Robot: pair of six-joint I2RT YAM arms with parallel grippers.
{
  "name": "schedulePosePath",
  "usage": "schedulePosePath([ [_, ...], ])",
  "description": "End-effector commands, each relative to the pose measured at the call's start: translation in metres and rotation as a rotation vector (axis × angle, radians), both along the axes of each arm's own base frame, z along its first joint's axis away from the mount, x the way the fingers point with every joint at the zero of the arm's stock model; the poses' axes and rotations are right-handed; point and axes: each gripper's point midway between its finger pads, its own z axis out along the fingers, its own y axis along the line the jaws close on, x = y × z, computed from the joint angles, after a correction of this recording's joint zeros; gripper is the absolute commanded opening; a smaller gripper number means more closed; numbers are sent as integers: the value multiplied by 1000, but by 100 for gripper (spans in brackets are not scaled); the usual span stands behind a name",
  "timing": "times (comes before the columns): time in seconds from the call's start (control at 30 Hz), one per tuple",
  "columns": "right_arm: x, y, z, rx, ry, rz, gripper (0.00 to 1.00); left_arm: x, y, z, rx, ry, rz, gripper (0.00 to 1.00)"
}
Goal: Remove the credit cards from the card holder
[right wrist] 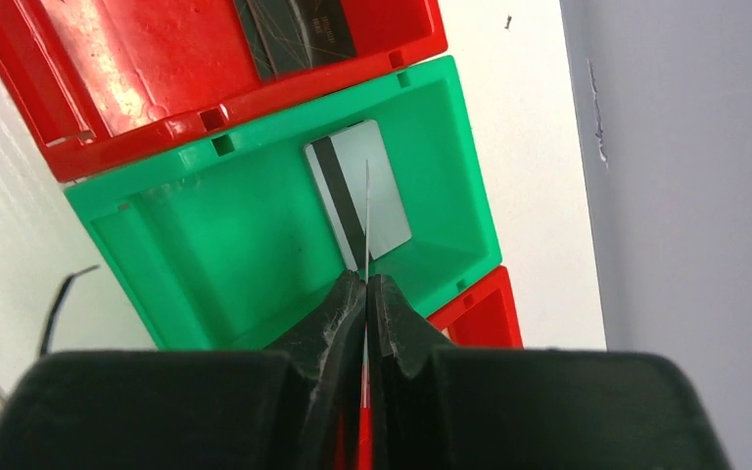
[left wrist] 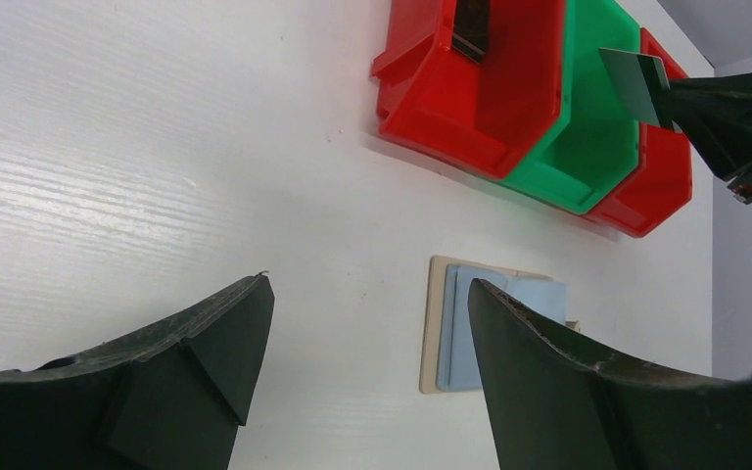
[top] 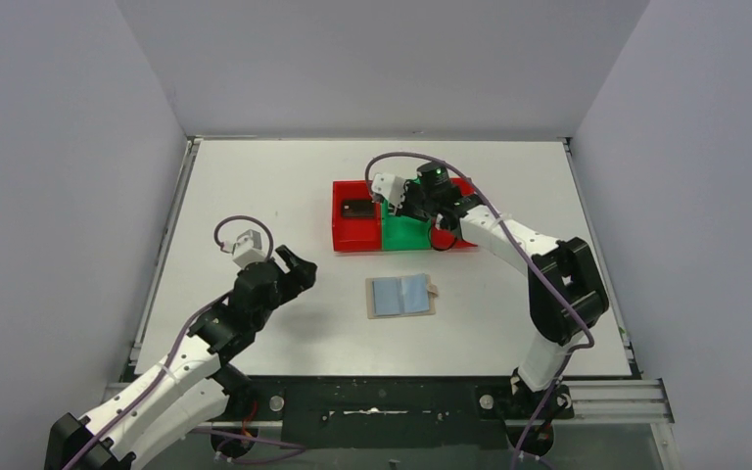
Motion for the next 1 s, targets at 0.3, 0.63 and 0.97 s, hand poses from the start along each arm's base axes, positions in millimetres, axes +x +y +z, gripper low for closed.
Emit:
schedulePosePath([
  [0.3, 31, 2, -14, -129, -123, 157, 0, 6, 6, 12, -1, -43, 30, 73],
  [0.63, 51, 1, -35, -191, -190, 154, 0, 6, 7, 14, 7, -41, 25, 73],
  [0.97, 64, 7, -34, -219, -225, 179, 0, 4, 11, 15, 5, -44, 38, 73],
])
